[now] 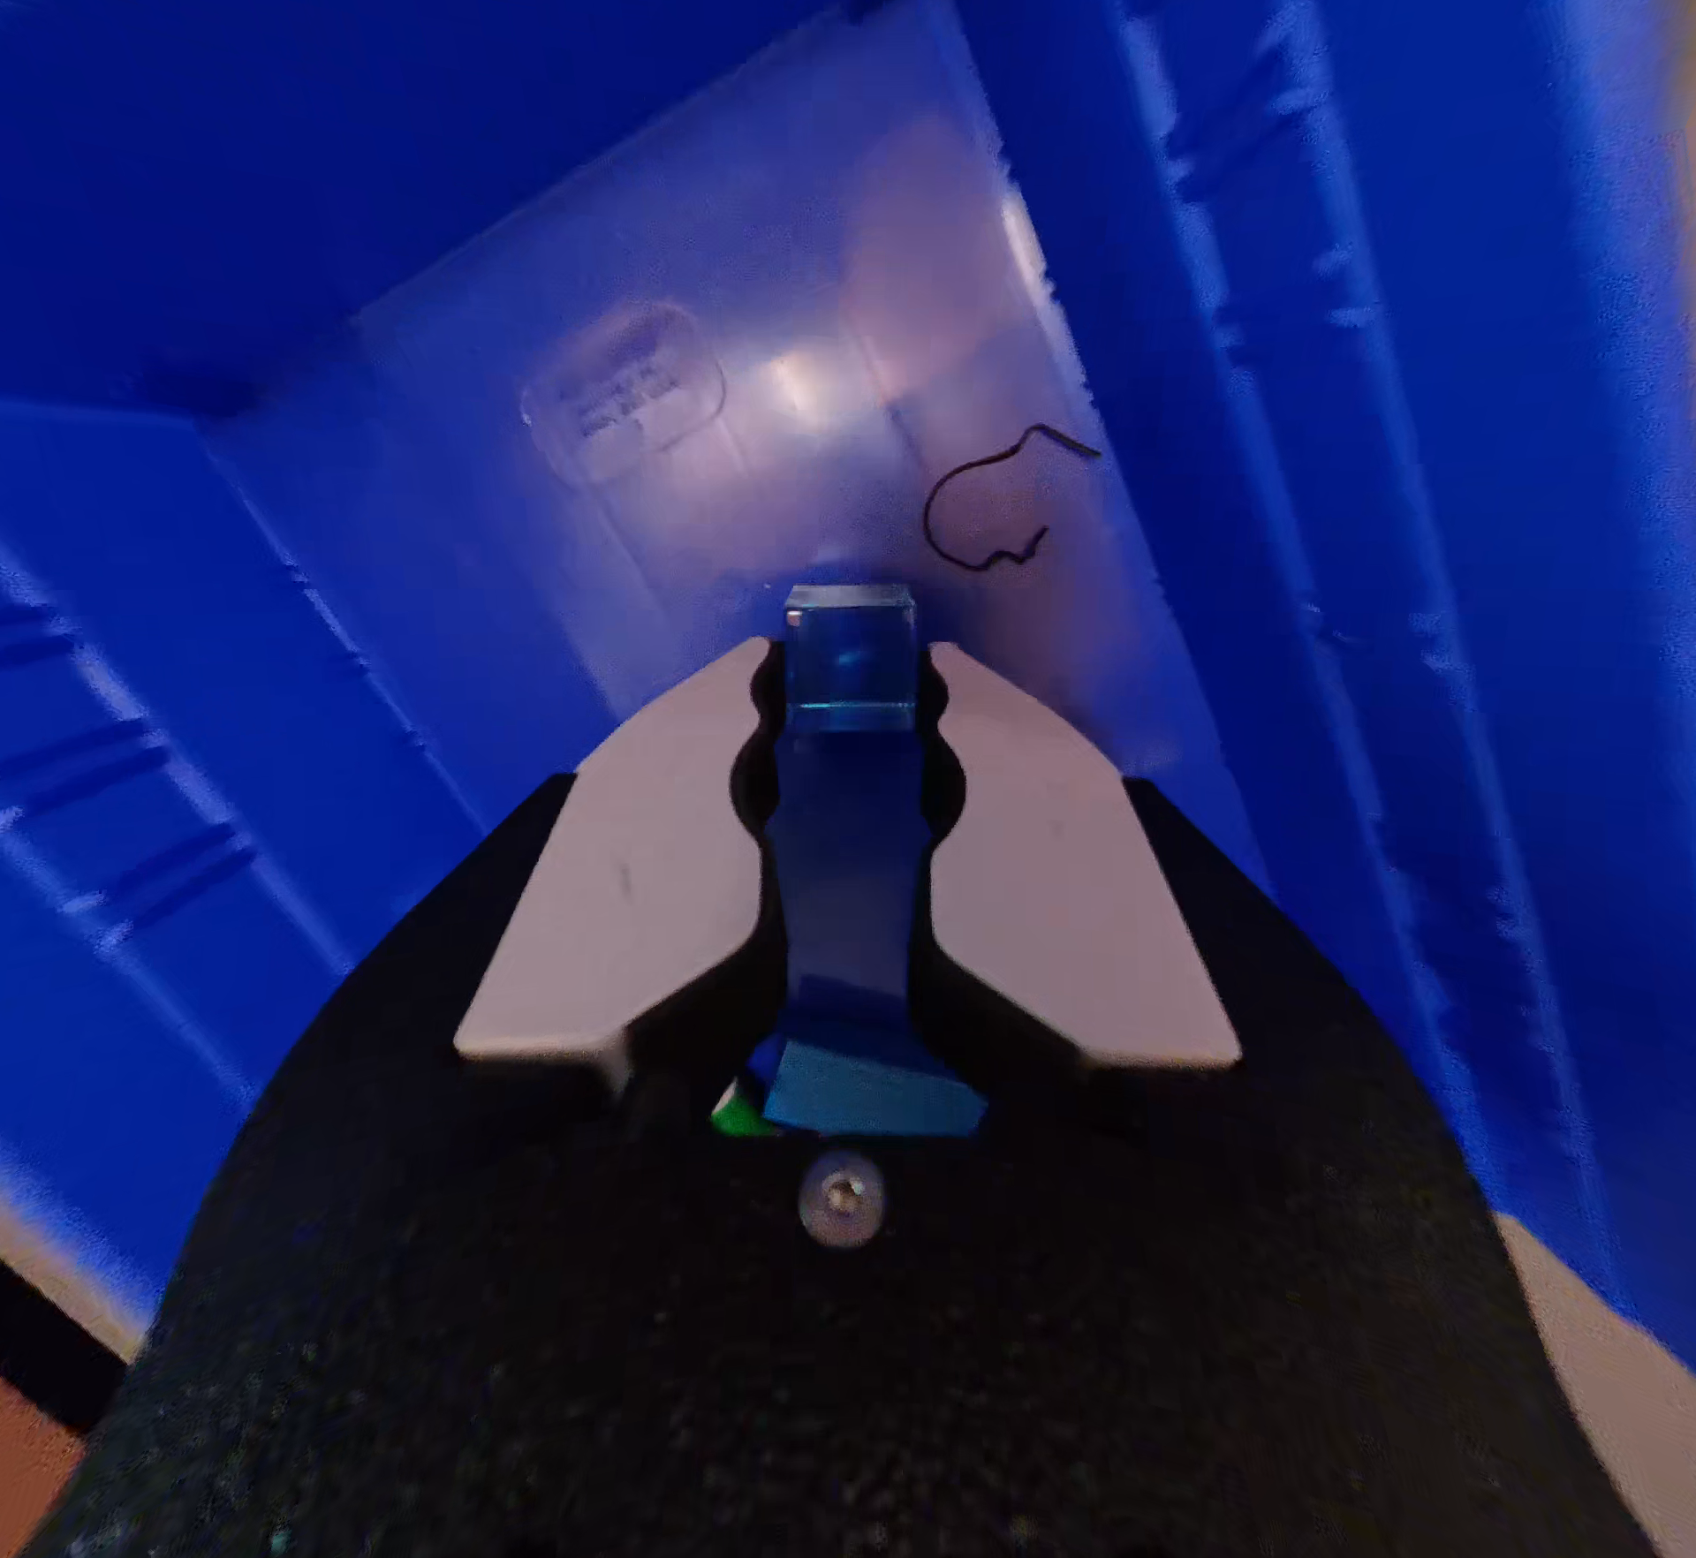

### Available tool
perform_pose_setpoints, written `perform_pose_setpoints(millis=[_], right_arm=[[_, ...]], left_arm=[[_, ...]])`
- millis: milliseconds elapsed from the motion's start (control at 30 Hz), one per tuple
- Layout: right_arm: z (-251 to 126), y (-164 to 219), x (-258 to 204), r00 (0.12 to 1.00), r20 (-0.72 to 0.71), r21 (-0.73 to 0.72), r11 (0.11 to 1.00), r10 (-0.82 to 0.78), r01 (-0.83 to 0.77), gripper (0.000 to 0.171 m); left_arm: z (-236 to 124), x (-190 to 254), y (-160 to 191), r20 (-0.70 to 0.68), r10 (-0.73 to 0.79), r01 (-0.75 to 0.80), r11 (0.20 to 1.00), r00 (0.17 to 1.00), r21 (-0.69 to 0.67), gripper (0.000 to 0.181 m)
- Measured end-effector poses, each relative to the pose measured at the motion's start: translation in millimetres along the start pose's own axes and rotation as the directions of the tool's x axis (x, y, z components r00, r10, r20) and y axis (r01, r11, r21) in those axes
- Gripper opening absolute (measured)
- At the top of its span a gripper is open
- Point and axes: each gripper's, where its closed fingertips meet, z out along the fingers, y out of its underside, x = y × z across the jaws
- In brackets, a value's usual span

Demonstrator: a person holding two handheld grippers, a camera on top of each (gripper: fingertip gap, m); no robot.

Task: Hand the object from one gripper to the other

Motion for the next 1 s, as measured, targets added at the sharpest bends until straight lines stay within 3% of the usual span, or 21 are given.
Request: perform_pose_setpoints(millis=[33,133,200,267,367,433,500,600,733,867,1000], right_arm=[[1,-2,-5,0.999,0.027,0.015,0.999,0.028,-0.029,0.083],[7,-13,-30,0.977,0.165,0.077,0.986,0.132,-0.146,0.083],[16,-16,-53,0.934,0.289,0.073,0.968,0.212,-0.242,0.087],[28,-18,-82,0.853,0.430,0.024,0.940,0.298,-0.340,0.094],[49,-29,-125,0.639,0.633,-0.101,0.865,0.437,-0.492,0.098],[62,-34,-147,0.431,0.724,-0.253,0.789,0.539,-0.560,0.092],[72,-39,-159,0.239,0.758,-0.385,0.712,0.607,-0.587,0.084],[91,-34,-160,0.148,0.734,-0.469,0.652,0.663,-0.595,0.075],[101,-35,-152,0.048,0.735,-0.512,0.600,0.676,-0.615,0.063],[100,-37,-153,0.038,0.745,-0.510,0.606,0.666,-0.610,0.056],[97,-32,-160,0.058,0.761,-0.497,0.638,0.646,-0.589,0.032]], left_arm=[[-13,0,-4,0.002,0.012,-0.012,0.998,1.000,0.063,0.027],[-78,25,-27,-0.076,0.086,-0.049,0.916,0.993,0.399,0.027],[-138,71,-38,-0.168,0.242,-0.062,0.722,0.956,0.689,0.026],[-185,131,-27,-0.243,0.434,-0.013,0.508,0.867,0.861,0.027],[-213,220,10,-0.211,0.684,0.065,0.233,0.698,0.970,0.026],[-205,265,33,-0.132,0.775,0.068,0.114,0.618,0.991,0.026],[-184,292,45,-0.043,0.803,0.026,0.035,0.595,0.999,0.026],[-159,311,55,0.015,0.818,0.010,-0.025,0.575,1.000,0.027],[-133,321,59,0.010,0.823,-0.040,0.016,0.567,0.999,0.026],[-114,334,62,0.026,0.835,-0.104,0.038,0.550,0.994,0.026],[-112,336,61,0.043,0.828,-0.119,0.029,0.559,0.992,0.026]])
